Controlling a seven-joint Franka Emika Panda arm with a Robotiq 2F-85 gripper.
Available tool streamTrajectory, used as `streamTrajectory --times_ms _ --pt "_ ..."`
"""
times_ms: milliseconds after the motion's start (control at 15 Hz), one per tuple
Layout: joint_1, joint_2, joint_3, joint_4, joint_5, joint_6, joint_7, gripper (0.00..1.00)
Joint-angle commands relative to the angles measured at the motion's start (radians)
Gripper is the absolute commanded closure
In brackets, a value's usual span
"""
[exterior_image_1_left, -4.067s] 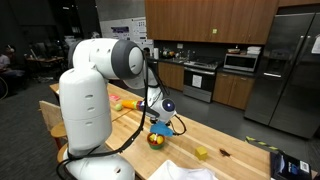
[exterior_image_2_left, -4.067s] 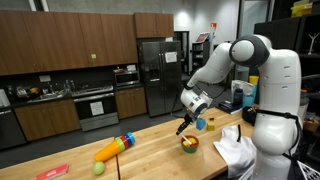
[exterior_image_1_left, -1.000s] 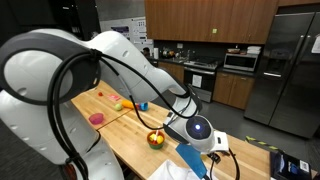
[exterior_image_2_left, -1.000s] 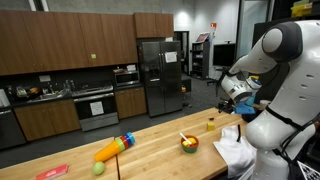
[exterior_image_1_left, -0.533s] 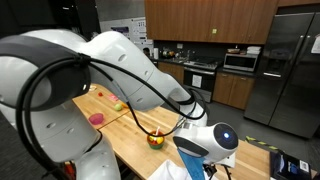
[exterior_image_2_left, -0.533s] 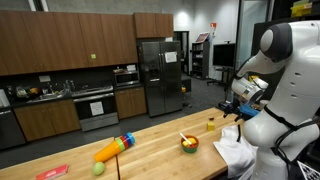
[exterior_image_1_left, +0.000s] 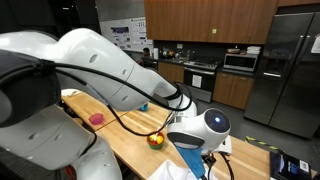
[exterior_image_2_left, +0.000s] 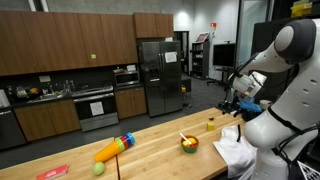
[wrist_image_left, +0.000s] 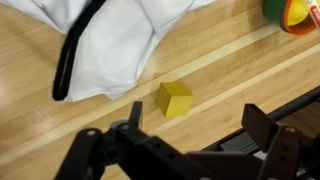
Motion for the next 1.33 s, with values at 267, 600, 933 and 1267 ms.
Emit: streamTrajectory --times_ms 267,600,933,1267 --pt "0.12 0.063 -0.137 0.157 -0.223 -0.4 0.05 0.0" --pt "0.155 0.156 -0.097 0.328 -0.357 -0.677 0.105 0.0" --pt "0.19 0.266 -0.062 0.444 -0.519 -0.775 0.049 0.0" --pt "0.212 0.355 -0.021 0.512 -0.638 -0.819 -0.091 0.0"
